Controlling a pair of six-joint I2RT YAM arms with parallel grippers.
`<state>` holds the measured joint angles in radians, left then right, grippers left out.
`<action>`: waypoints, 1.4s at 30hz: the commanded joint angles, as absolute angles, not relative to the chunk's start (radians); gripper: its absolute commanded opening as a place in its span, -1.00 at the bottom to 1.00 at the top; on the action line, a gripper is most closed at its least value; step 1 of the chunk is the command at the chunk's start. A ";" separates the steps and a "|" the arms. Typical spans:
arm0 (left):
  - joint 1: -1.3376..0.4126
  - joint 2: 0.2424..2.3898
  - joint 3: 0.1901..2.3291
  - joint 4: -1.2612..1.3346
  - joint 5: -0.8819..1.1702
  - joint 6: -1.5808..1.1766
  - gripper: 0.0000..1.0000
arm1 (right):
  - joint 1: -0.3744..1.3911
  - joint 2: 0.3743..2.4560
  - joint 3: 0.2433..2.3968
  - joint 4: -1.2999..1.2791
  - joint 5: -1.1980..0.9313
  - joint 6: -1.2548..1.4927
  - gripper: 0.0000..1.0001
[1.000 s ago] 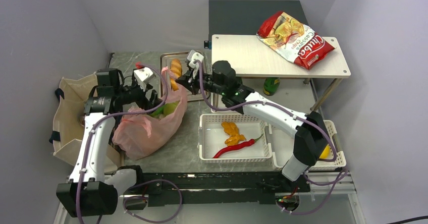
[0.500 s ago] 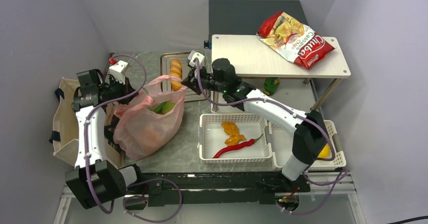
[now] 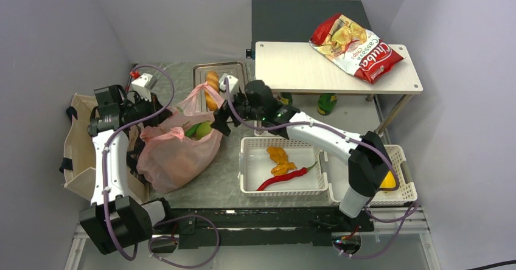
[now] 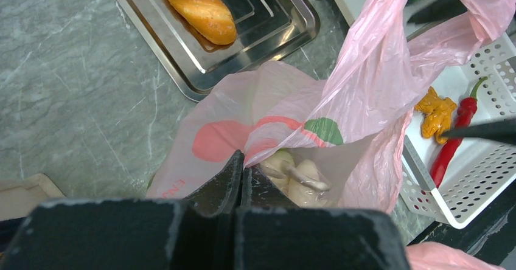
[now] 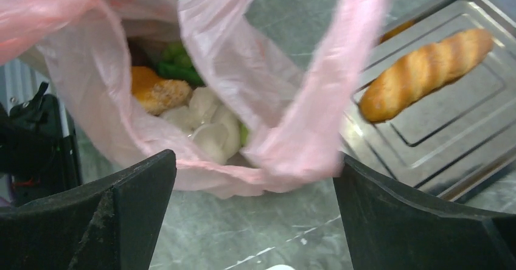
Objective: Untie the knot of the grocery bags and take out the mixed food
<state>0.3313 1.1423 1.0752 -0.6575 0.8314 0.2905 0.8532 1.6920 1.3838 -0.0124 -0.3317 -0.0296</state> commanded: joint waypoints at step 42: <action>0.471 1.237 1.481 -1.116 0.886 0.642 0.72 | 0.792 1.799 1.697 -0.256 -0.413 -0.024 0.47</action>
